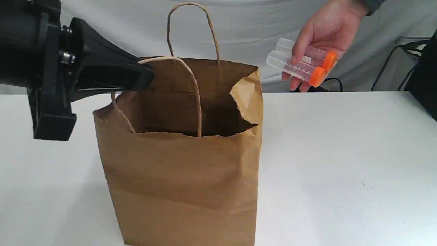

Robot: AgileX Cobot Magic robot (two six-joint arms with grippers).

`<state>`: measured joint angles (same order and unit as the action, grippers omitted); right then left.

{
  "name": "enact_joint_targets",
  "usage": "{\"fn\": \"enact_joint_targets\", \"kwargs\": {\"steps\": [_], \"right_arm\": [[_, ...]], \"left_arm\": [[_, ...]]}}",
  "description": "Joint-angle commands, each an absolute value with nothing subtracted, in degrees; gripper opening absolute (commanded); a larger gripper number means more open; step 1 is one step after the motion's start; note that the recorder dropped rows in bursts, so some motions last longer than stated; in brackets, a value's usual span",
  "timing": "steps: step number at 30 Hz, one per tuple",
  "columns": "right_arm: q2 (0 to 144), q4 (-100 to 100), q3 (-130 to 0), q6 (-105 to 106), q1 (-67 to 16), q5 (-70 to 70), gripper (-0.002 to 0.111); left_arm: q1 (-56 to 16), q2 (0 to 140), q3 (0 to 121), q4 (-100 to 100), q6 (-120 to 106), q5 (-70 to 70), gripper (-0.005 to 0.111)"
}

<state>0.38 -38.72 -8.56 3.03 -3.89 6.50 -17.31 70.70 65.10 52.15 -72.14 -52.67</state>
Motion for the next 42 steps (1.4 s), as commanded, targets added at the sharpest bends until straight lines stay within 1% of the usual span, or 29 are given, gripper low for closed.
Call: {"fn": "enact_joint_targets", "kwargs": {"steps": [1,2,5,10,17,21,22,24,29,34,39,40,42], "right_arm": [[4.5,-36.1,-18.7,5.9,-3.4,5.7,0.000],[6.7,-35.6,-20.8,6.6,-3.4,6.4,0.000],[16.3,-32.6,-33.2,10.8,-3.4,12.2,0.000],[37.4,-31.8,-56.9,19.4,-3.4,31.2,0.000],[66.5,-31.9,-89.9,19.7,-3.4,56.4,0.000],[79.7,-32.2,-102.8,19.7,-3.4,69.2,0.000],[82.6,-32.6,-105.5,19.7,-3.5,70.0,0.000],[86.7,-34.3,-108.4,19.3,-3.5,70.0,0.000],[93.8,-38.3,-108.8,19.5,-5.2,70.0,0.000],[99.4,-33.5,-108.8,20.6,-10.3,69.7,0.000],[101.4,-27.1,-108.8,24.4,-15.3,63.6,0.000],[101.4,-25.8,-108.8,24.5,-16.1,62.2,0.001],[101.4,-25.6,-108.8,25.5,-17.0,60.0,0.007]], "left_arm": [[-17.6,70.8,65.5,52.2,-70.3,-52.3,0.000],[-17.6,70.8,65.5,52.2,-70.3,-52.4,0.000],[-17.6,70.8,65.5,52.2,-70.3,-52.4,0.000],[-17.6,70.8,65.5,52.9,-70.2,-52.3,0.000],[-17.6,70.8,65.5,54.6,-70.2,-52.4,0.000],[-17.6,70.8,65.5,54.6,-70.1,-52.5,0.000],[-17.6,70.8,65.5,54.6,-70.0,-52.5,0.000],[-17.6,70.8,65.5,54.6,-69.6,-52.5,0.000],[-17.6,70.8,65.5,54.6,-69.1,-52.5,0.000],[-17.6,70.8,65.5,54.7,-68.0,-52.7,0.000],[-17.6,70.8,65.5,54.7,-66.6,-52.8,0.000],[-17.6,70.8,65.5,54.7,-66.5,-52.8,0.000],[-17.6,70.8,65.5,54.7,-66.5,-52.8,0.000]]}}
